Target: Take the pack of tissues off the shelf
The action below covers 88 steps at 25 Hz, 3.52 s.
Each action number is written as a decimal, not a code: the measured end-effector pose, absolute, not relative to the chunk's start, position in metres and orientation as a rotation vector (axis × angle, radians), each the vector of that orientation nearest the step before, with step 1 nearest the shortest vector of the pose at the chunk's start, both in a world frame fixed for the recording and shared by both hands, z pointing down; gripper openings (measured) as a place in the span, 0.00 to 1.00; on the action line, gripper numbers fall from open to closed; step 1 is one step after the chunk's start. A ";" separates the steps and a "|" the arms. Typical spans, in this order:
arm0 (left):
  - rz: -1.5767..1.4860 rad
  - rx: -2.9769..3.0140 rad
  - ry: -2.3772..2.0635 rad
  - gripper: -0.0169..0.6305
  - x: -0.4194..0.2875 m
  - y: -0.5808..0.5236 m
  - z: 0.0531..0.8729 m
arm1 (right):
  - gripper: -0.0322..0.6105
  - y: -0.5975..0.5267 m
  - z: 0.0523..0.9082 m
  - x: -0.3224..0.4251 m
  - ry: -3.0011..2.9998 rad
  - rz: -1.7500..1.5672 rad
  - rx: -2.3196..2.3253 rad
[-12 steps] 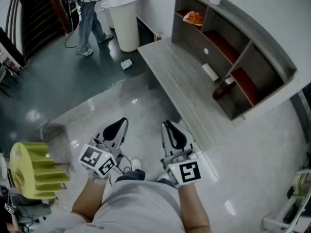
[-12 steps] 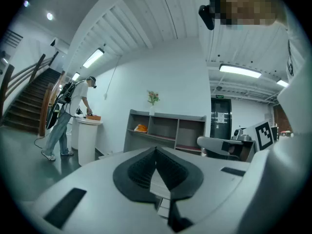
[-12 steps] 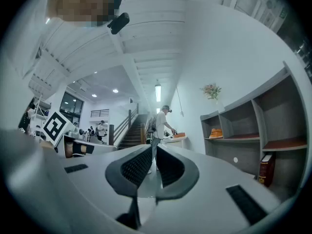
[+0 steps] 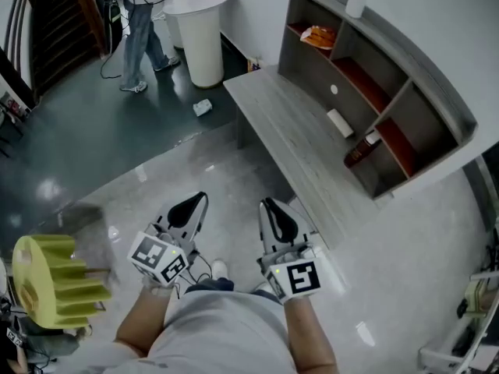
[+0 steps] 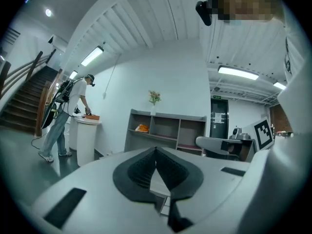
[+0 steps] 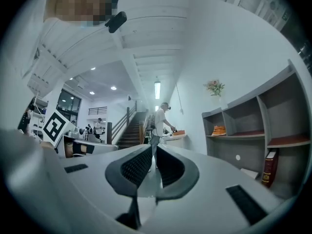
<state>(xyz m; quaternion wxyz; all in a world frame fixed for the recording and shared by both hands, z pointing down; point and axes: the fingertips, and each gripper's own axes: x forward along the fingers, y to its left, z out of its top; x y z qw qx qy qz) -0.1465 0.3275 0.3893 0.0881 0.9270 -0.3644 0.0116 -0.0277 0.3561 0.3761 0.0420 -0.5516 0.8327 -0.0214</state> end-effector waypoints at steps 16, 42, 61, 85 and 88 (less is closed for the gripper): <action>-0.001 2.789 -0.980 0.05 -0.218 0.275 0.402 | 0.11 0.307 0.390 -0.077 2.452 -0.058 -1.816; 0.068 2.739 -1.071 0.05 -0.120 0.049 0.410 | 0.11 0.071 0.394 0.030 2.504 -0.101 -1.755; 0.175 2.827 -0.996 0.06 0.026 -0.065 0.405 | 0.11 -0.015 0.396 0.145 2.428 -0.163 -1.802; 0.250 2.961 -0.527 0.18 0.168 -0.235 0.412 | 0.11 -0.085 0.397 0.230 2.029 -0.170 -2.280; 0.256 2.982 -0.465 0.18 0.186 -0.253 0.413 | 0.11 -0.087 0.399 0.235 1.983 -0.169 -2.352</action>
